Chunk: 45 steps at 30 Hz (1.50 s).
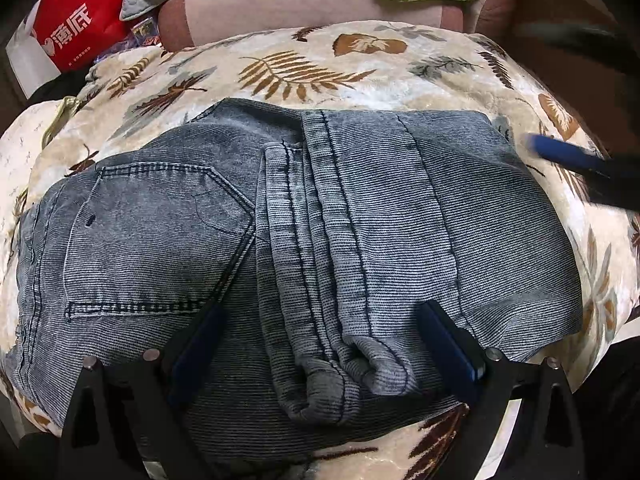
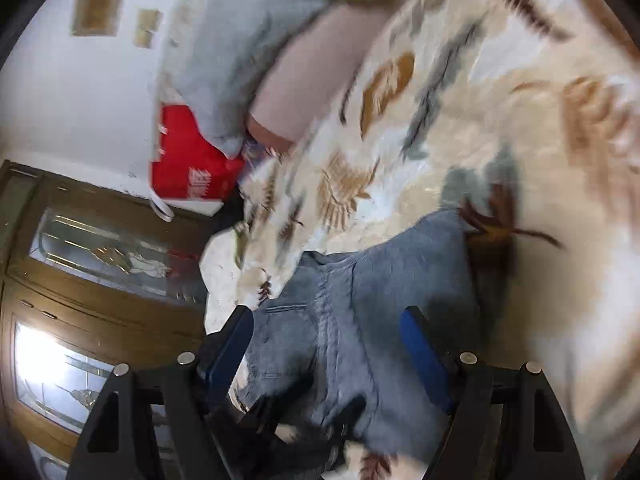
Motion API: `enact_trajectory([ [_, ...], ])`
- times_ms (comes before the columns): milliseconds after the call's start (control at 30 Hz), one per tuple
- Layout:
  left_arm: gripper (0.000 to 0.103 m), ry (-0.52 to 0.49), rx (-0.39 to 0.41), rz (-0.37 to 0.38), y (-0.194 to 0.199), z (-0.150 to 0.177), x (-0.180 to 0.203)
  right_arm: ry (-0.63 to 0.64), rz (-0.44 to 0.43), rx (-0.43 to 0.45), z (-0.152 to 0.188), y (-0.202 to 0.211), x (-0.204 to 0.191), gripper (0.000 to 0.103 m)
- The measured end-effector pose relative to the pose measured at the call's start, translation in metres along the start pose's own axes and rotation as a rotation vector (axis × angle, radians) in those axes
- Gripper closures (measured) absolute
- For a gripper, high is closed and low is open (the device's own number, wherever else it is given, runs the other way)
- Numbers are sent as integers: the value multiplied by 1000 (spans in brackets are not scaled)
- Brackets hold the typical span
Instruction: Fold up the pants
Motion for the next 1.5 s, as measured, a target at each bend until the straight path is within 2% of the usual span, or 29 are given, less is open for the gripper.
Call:
enact_trajectory([
  [33,5,-1,6,-1,1,1,0,-1,8,-28,-7,-12,7,24],
  [100,5,-1,12,2,1,2,1,-78,98,-30,-27,-38,39,24],
  [167,5,-3,16,8,3,4,2,-148,26,-11,-28,-36,50,25],
  [200,5,-2,17,12,2,3,3,-139,13,-3,-25,-31,46,24],
  [267,5,2,19,14,2,3,3,-49,9,2,-9,-14,24,24],
  [367,5,14,21,17,2,2,2,-24,-6,-4,24,4,10,24],
  [433,5,36,14,39,5,0,-2,-40,-5,-18,46,7,15,24],
  [533,5,91,24,56,16,-7,-13,-114,39,-91,68,-8,46,26],
  [600,5,121,77,50,32,-12,-20,-137,-8,-45,72,0,49,27],
  [700,5,120,98,47,41,-16,-21,-129,-40,1,78,21,39,26],
  [767,5,94,80,23,35,-15,-16,-121,-66,-2,89,28,35,26],
  [867,4,21,-41,-32,2,-4,-3,-145,1,-63,101,15,47,26],
  [900,4,17,-5,-39,3,-2,-2,-162,-14,-57,102,15,51,26],
  [1000,4,29,-5,-26,5,-2,-4,-134,2,-46,85,23,37,26],
  [1100,4,20,2,-18,5,-1,-4,-69,-13,-37,55,21,11,26],
  [1167,4,18,13,-18,5,-1,-4,-32,16,-23,25,10,2,26],
  [1267,4,20,22,-10,6,1,-5,-34,60,10,-21,-13,9,26],
  [1333,3,20,25,-8,7,2,-5,-83,91,-25,-41,-37,30,26],
  [1400,3,19,27,-6,7,2,-5,-124,65,-23,-43,-47,45,26],
  [1500,3,15,32,-2,7,3,-6,-54,70,0,-32,-30,27,26],
])
Point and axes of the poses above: each gripper's, at about its wrist camera, not at the fingertips, and y roughly against the way its jaws point, x to its right, z to its underside, the point moved 1 cm from there along -y, roughly the way its jaws point, and after that the axes turned 3 degrees about -x, right-handed, at the moved point
